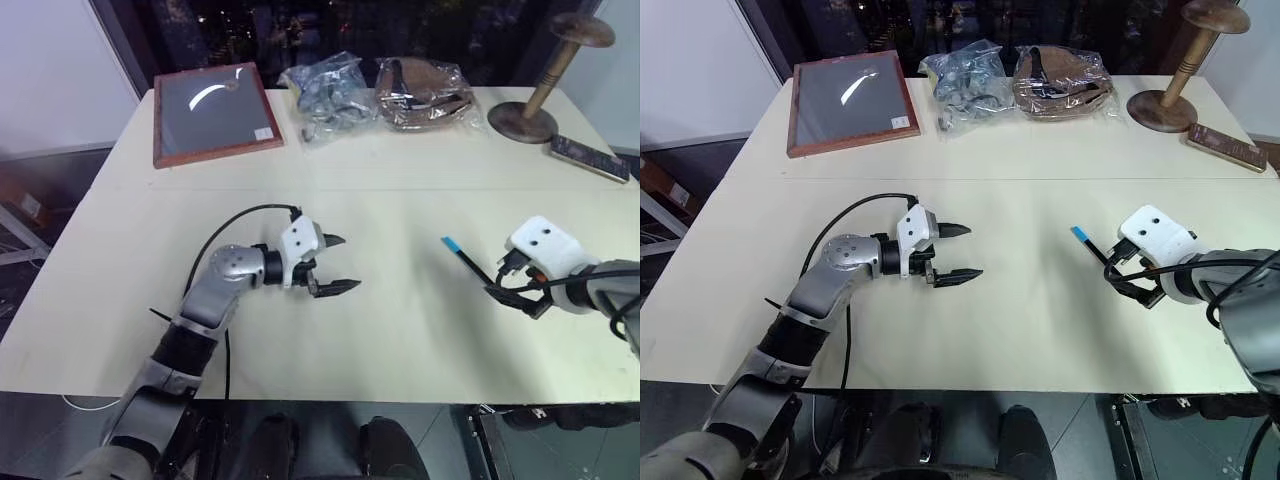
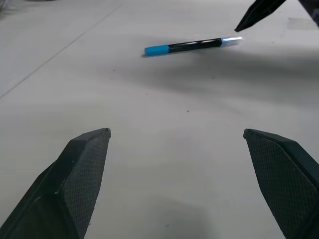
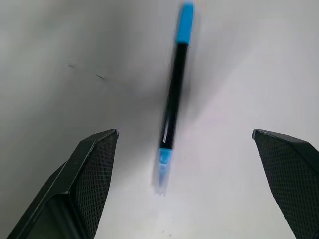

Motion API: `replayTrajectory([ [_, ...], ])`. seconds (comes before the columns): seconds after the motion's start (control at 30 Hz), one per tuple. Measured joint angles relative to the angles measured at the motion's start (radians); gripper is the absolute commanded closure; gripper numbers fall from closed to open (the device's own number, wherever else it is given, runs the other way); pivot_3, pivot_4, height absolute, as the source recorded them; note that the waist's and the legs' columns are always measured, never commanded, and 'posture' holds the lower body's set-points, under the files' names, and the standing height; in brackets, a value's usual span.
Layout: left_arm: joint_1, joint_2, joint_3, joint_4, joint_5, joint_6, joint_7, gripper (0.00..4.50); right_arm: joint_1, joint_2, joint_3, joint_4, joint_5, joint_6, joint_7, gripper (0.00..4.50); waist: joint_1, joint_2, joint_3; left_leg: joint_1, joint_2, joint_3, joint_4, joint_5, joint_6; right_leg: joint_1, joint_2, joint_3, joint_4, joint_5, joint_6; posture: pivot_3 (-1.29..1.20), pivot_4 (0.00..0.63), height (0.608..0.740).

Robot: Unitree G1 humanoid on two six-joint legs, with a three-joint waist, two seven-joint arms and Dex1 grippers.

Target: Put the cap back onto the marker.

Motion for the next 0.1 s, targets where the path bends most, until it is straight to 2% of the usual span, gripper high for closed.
replayTrajectory([
  [0.1, -0.005, -0.008, -0.004, 0.011, 0.005, -0.002, -0.005, 0.0, 0.014, -0.001, -0.022, -0.034, 0.019, 0.028, -0.001, 0.04, 0.001, 0.0, 0.0, 0.0, 0.0, 0.0, 0.0, 0.0, 0.0, 0.0, 0.0, 0.0, 0.0, 0.0, 0.0, 0.0, 0.15, 0.74],
])
